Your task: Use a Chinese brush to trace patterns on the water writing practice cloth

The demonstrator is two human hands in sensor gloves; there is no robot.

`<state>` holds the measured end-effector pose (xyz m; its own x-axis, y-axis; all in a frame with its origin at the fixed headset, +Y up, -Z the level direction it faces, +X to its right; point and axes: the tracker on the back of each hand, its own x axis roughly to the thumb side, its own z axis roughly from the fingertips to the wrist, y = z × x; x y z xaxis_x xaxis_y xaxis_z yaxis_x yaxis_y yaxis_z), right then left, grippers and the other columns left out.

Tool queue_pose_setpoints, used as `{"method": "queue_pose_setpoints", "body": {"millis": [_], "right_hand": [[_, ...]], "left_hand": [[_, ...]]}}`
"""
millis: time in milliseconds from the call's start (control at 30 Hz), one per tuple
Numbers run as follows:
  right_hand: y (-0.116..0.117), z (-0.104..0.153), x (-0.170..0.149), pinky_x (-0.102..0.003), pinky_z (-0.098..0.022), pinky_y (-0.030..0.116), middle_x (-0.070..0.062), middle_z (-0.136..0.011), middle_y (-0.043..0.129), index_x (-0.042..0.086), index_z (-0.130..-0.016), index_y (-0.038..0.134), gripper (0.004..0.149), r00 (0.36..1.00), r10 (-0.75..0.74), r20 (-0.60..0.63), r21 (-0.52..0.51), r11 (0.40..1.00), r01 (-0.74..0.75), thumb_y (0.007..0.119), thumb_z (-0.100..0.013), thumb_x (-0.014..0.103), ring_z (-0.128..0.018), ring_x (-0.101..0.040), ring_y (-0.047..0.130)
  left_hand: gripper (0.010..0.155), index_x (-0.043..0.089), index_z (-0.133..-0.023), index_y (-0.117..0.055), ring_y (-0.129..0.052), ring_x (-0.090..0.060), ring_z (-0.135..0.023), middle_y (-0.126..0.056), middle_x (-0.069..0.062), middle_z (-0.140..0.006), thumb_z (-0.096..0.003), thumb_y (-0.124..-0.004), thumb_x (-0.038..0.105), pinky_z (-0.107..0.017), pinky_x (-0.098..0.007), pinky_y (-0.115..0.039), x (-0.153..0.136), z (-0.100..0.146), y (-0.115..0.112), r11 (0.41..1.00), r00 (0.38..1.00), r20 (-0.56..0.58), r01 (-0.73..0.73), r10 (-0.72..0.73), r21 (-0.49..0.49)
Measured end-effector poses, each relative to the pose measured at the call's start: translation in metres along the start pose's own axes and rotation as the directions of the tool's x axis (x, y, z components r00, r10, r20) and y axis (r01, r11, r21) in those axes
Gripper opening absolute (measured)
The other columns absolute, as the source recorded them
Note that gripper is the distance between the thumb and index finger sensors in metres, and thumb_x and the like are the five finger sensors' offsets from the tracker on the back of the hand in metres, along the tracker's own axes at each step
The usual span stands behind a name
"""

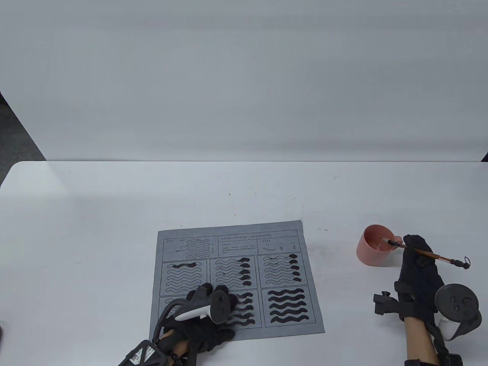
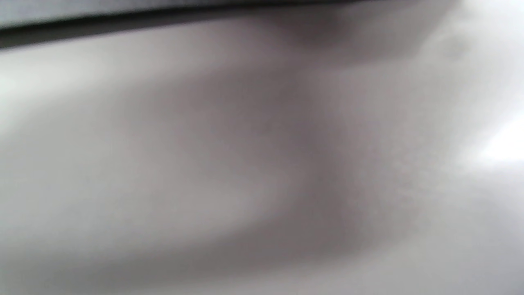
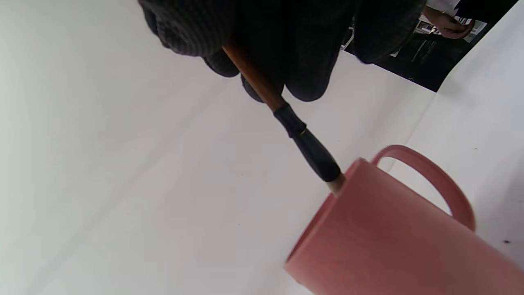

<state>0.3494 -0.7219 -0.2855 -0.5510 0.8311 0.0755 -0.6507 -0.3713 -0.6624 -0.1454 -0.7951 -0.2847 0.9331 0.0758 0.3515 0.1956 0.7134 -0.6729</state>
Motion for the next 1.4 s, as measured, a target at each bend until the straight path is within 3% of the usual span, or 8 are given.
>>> {"method": "queue_pose_setpoints", "body": {"millis": [100,267,400,500,600,867,1200,1400], "right_hand": [[0.008,-0.003,-0.008,-0.062,-0.066,0.060,-0.003,-0.099,0.086,0.025,-0.095,0.070,0.043,0.999,-0.004,-0.052,0.053,0.999,0.006,0.069,-0.055,0.038,-0.097,-0.033,0.075],[0.020,0.000,-0.028,-0.070,-0.066,0.049,-0.019,-0.117,0.046,0.023,-0.104,0.063,0.050,0.934,-0.097,-0.344,0.221,0.958,0.181,0.062,-0.059,0.043,-0.103,-0.048,0.051],[0.023,0.002,-0.033,-0.073,-0.066,0.043,-0.031,-0.117,0.032,0.001,-0.111,0.046,0.065,0.885,-0.076,-0.459,0.270,0.937,0.221,0.058,-0.060,0.041,-0.101,-0.059,0.041],[0.025,0.005,-0.024,-0.072,-0.064,0.048,-0.040,-0.114,0.035,-0.008,-0.109,0.043,0.072,0.905,0.209,-0.371,0.408,0.912,-0.043,0.058,-0.061,0.043,-0.097,-0.064,0.048],[0.036,0.013,-0.005,-0.071,-0.065,0.046,-0.043,-0.113,0.021,-0.010,-0.111,0.029,0.080,0.858,0.430,-0.282,0.607,0.772,-0.188,0.055,-0.061,0.048,-0.098,-0.063,0.043],[0.061,0.059,0.053,-0.070,-0.066,0.049,-0.044,-0.114,0.033,-0.011,-0.110,0.034,0.085,0.858,0.512,-0.035,0.793,0.537,-0.288,0.053,-0.060,0.054,-0.097,-0.063,0.052],[0.089,0.086,0.075,-0.074,-0.066,0.040,-0.036,-0.112,0.004,0.003,-0.112,0.022,0.078,0.911,0.296,0.288,0.653,0.635,-0.413,0.055,-0.059,0.050,-0.098,-0.067,0.034],[0.096,0.095,0.079,-0.081,-0.062,0.036,-0.032,-0.110,-0.008,0.012,-0.111,0.014,0.076,0.832,0.361,0.421,0.621,0.554,-0.554,0.054,-0.059,0.051,-0.091,-0.079,0.026]], "left_hand": [[0.084,0.049,-0.094,0.020,0.031,-0.031,-0.095,0.033,0.013,-0.101,-0.0439,-0.045,0.067,-0.071,-0.059,0.008,0.000,0.000,0.000,1.000,1.000,0.003,0.000,0.000,0.002],[0.084,0.050,-0.095,0.018,0.031,-0.030,-0.096,0.032,0.014,-0.102,-0.0438,-0.047,0.067,-0.071,-0.058,0.009,-0.001,-0.001,0.001,1.000,1.000,0.019,-0.009,0.009,0.011],[0.084,0.050,-0.096,0.016,0.030,-0.030,-0.097,0.030,0.015,-0.103,-0.0441,-0.048,0.067,-0.072,-0.058,0.008,-0.002,-0.001,0.001,1.000,1.000,0.028,-0.011,0.011,0.019],[0.085,0.050,-0.097,0.014,0.027,-0.030,-0.098,0.028,0.015,-0.105,-0.0442,-0.050,0.066,-0.074,-0.059,0.006,-0.003,-0.001,0.004,1.000,1.000,0.029,0.002,-0.003,0.024],[0.080,0.051,-0.104,-0.002,0.013,-0.031,-0.107,0.017,0.016,-0.111,-0.0444,-0.054,0.063,-0.077,-0.061,-0.004,-0.012,0.005,0.016,0.989,1.000,0.018,-0.005,0.002,0.148],[0.079,0.048,-0.107,-0.005,0.013,-0.032,-0.108,0.013,0.014,-0.114,-0.0460,-0.054,0.063,-0.077,-0.062,-0.003,-0.034,0.041,0.039,0.936,0.994,-0.109,0.022,0.018,0.352],[0.081,0.047,-0.106,-0.003,0.016,-0.031,-0.106,0.016,0.012,-0.113,-0.0460,-0.055,0.063,-0.077,-0.062,-0.001,-0.035,0.043,0.043,0.922,0.993,-0.120,0.047,0.000,0.385],[0.083,0.046,-0.106,-0.001,0.020,-0.031,-0.105,0.019,0.012,-0.112,-0.0460,-0.055,0.063,-0.075,-0.062,0.004,-0.037,0.045,0.044,0.896,0.988,-0.152,0.056,0.013,0.441]]}}
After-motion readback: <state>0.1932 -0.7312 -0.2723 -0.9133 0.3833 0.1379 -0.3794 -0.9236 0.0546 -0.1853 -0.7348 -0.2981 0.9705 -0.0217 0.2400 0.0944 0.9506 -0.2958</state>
